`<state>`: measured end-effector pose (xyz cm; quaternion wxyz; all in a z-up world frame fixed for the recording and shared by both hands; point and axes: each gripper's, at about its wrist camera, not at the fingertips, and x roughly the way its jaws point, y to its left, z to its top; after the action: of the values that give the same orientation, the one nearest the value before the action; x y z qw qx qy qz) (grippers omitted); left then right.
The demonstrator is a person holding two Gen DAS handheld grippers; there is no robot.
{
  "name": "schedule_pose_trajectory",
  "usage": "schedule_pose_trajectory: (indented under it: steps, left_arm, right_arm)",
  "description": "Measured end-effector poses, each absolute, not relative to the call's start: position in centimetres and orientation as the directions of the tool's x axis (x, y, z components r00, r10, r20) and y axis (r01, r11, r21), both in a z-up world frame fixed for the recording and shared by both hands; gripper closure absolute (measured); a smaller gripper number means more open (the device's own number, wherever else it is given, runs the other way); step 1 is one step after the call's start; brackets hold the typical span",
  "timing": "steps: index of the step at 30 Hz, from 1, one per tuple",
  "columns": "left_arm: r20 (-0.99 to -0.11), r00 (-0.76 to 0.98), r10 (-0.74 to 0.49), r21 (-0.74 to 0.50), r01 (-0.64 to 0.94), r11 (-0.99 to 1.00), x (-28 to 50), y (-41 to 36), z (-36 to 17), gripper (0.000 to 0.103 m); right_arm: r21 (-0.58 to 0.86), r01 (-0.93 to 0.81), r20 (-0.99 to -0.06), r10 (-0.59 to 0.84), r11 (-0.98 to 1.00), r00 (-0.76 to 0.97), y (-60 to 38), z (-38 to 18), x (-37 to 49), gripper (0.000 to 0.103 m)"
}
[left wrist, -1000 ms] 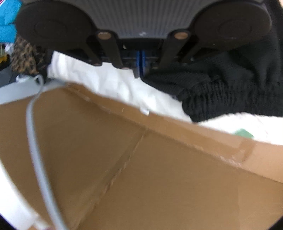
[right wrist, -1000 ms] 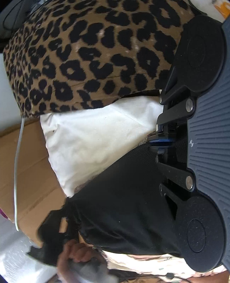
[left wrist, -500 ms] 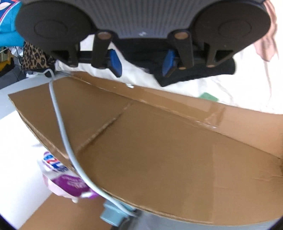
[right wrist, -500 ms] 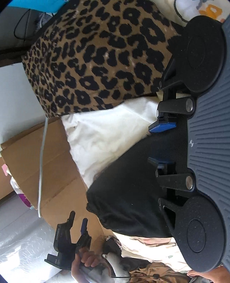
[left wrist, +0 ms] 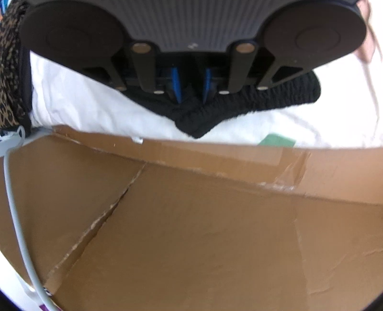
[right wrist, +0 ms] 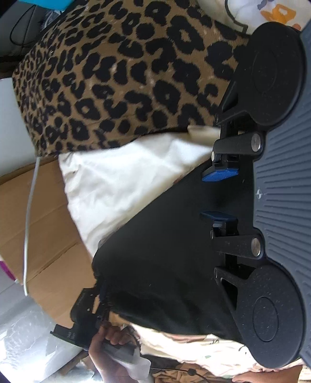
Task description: Fold clothes
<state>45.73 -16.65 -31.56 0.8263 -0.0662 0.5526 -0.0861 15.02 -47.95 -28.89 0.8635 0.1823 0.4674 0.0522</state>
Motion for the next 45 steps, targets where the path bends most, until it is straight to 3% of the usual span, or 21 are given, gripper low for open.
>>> schedule_pose_trajectory:
  steps: [5, 9, 23, 32, 41, 45]
  left_arm:
    - [-0.89, 0.407, -0.206, -0.191, 0.077, 0.979, 46.6, -17.4, -31.4, 0.081]
    - [-0.892, 0.413, -0.182, -0.168, 0.071, 0.983, 47.2, -17.8, -30.6, 0.081]
    - [-0.912, 0.387, -0.138, -0.062, 0.203, 0.977, 40.7, -15.6, -24.8, 0.081]
    - [-0.925, 0.361, -0.118, -0.015, 0.277, 0.961, 34.6, -13.7, -27.2, 0.081]
    - [-0.908, 0.405, -0.103, 0.031, 0.31, 0.95, 33.3, -13.1, -29.7, 0.081]
    - [-0.875, 0.47, -0.113, 0.048, 0.316, 0.947, 33.9, -12.9, -29.5, 0.081]
  right_arm:
    - [0.341, 0.108, -0.816, 0.237, 0.934, 0.527, -48.2, -29.4, 15.0, 0.074]
    - [0.326, 0.151, -0.826, 0.204, 0.933, 0.526, -48.7, -29.8, 14.8, 0.083]
    - [0.37, 0.103, -0.809, 0.265, 0.923, 0.525, -50.6, -26.6, 9.7, 0.076]
    - [0.235, -0.11, -0.829, 0.258, 0.966, 0.496, -51.3, -24.1, 5.9, 0.073]
    - [0.246, -0.105, -0.807, 0.264, 0.964, 0.528, -49.3, -25.3, 6.4, 0.071]
    - [0.271, -0.089, -0.788, 0.274, 0.958, 0.551, -48.6, -26.0, 7.8, 0.063]
